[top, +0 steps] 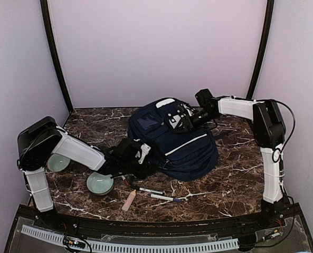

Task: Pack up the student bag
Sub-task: Adjust the student bag at the center of the board.

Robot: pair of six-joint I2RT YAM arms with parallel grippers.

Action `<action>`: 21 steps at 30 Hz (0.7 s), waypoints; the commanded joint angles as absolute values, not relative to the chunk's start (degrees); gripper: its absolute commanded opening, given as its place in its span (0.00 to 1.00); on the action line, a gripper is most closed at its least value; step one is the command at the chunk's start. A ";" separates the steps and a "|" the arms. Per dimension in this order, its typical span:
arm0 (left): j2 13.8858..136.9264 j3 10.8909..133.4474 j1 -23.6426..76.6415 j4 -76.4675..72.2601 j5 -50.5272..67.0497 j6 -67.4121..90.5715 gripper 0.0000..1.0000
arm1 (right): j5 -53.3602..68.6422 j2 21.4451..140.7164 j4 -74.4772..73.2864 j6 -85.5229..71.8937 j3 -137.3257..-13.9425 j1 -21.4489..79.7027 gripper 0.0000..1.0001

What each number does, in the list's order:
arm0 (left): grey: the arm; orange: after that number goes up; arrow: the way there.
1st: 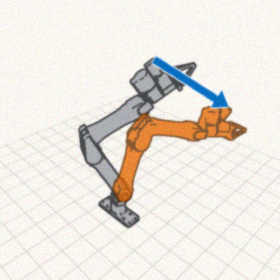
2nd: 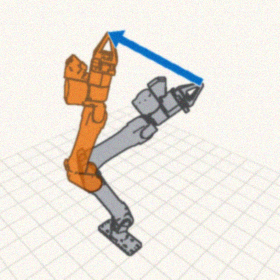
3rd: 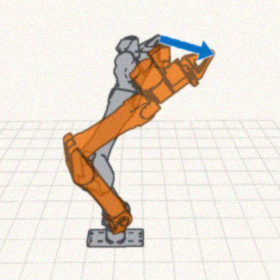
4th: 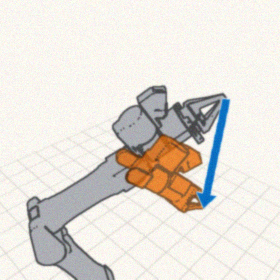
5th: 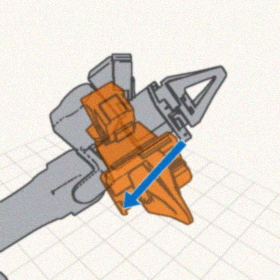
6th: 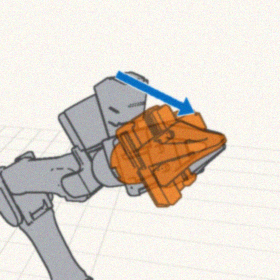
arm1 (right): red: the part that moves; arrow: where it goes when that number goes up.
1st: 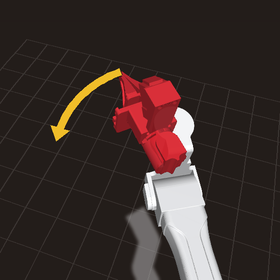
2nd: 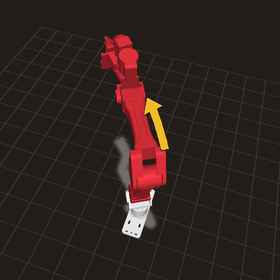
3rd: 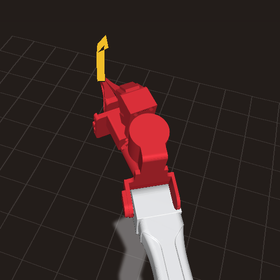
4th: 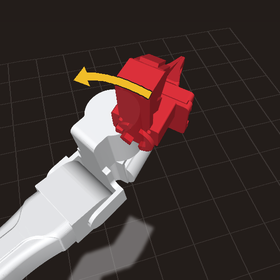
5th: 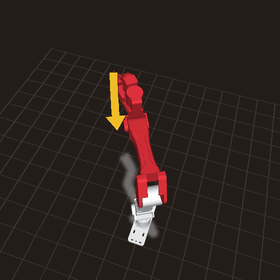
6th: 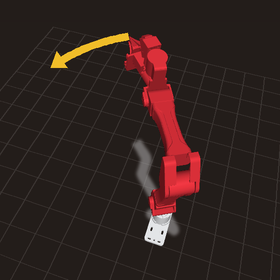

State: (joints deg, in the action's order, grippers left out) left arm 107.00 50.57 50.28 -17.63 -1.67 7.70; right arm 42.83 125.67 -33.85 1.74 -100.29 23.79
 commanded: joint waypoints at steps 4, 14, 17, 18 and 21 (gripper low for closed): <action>109.26 51.02 49.28 -23.83 -5.56 5.94 0.52 | 32.97 131.12 -33.57 0.63 -98.28 22.41 0.48; 105.83 49.62 48.60 -24.22 -3.44 1.85 0.23 | 33.28 131.56 -33.04 0.44 -97.49 22.35 0.48; 102.05 48.03 48.60 -23.33 -3.75 -0.34 0.15 | 33.37 131.82 -32.96 0.44 -97.55 22.33 0.47; 100.93 47.73 48.60 -22.52 -3.87 -1.09 0.11 | 33.32 131.83 -32.96 0.44 -97.40 22.35 0.47; 98.30 47.74 48.60 -18.41 -3.45 -2.00 0.02 | 33.29 131.97 -32.94 0.38 -97.47 22.19 0.47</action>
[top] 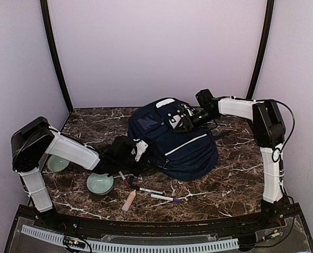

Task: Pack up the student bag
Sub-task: Adjust the student bag at the center of the board.

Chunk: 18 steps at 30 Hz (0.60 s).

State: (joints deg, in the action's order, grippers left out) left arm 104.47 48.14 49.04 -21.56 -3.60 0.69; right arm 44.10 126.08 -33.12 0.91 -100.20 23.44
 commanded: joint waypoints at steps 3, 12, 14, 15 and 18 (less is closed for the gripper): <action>96.83 47.61 48.60 -14.82 -0.90 -1.87 0.00 | 33.28 132.01 -32.89 0.24 -97.57 22.20 0.47; 98.28 48.43 48.60 -11.28 2.62 0.57 0.08 | 32.73 131.87 -32.55 0.24 -96.76 22.15 0.47; 99.38 48.89 48.60 -10.92 1.27 0.61 0.18 | 32.92 131.84 -32.20 0.01 -96.45 22.24 0.47; 99.97 49.12 48.60 -11.03 0.69 0.35 0.23 | 32.95 131.84 -32.17 0.00 -96.46 22.24 0.47; 102.41 49.95 48.60 -12.23 0.27 -1.26 0.35 | 33.06 131.94 -32.16 -0.05 -96.38 22.24 0.47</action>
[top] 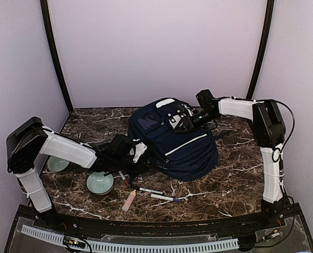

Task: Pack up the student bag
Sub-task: Adjust the student bag at the center of the board.

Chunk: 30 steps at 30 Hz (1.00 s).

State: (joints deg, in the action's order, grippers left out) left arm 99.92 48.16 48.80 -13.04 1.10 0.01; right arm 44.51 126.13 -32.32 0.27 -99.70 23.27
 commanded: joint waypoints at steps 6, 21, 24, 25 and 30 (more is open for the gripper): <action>105.51 50.36 48.60 -16.69 -3.47 -6.43 0.41 | 33.18 131.66 -31.76 -0.10 -95.45 22.24 0.47; 108.88 52.87 48.53 -18.71 -3.23 -10.74 0.13 | 33.47 132.30 -31.30 -0.35 -94.46 22.24 0.47; 106.95 51.80 48.76 -16.53 -2.15 -10.54 0.06 | 33.26 132.53 -31.29 -0.52 -94.37 22.24 0.47; 106.21 51.46 48.92 -15.38 -1.43 -10.47 0.03 | 33.10 132.66 -31.25 -0.61 -94.45 22.24 0.47; 103.73 50.71 50.08 -11.86 6.92 -10.52 0.00 | 32.97 133.51 -31.37 -1.04 -94.74 22.28 0.47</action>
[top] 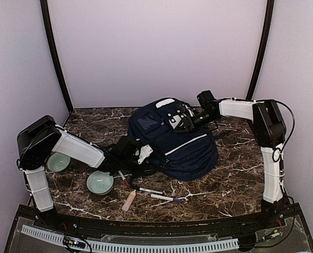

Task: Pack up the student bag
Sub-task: Adjust the student bag at the center of the board.

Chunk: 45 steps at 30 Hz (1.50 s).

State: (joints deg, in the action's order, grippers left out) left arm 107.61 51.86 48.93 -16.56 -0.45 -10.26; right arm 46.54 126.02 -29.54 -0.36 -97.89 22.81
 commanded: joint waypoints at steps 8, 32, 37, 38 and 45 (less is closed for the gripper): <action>107.31 58.44 55.37 -4.78 15.08 -12.54 0.00 | 32.55 134.84 -31.76 -1.32 -95.82 22.49 0.47; 131.98 91.47 60.51 -10.01 18.96 -5.08 0.02 | 31.99 109.94 -37.43 6.65 -92.04 14.46 0.49; 134.74 97.86 60.91 -6.82 19.41 -4.99 0.22 | 32.49 97.47 -36.28 9.82 -79.42 10.12 0.49; 133.70 97.25 60.91 -5.99 19.32 -5.60 0.25 | 31.95 95.01 -36.07 10.76 -76.91 9.77 0.49; 117.49 84.22 60.91 0.41 14.39 -12.65 0.40 | 30.88 80.23 -36.49 21.04 -62.40 9.80 0.51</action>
State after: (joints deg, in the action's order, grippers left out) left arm 130.91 90.48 60.88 -4.25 17.74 -8.14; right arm 30.96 85.21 -36.03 13.54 -67.66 9.32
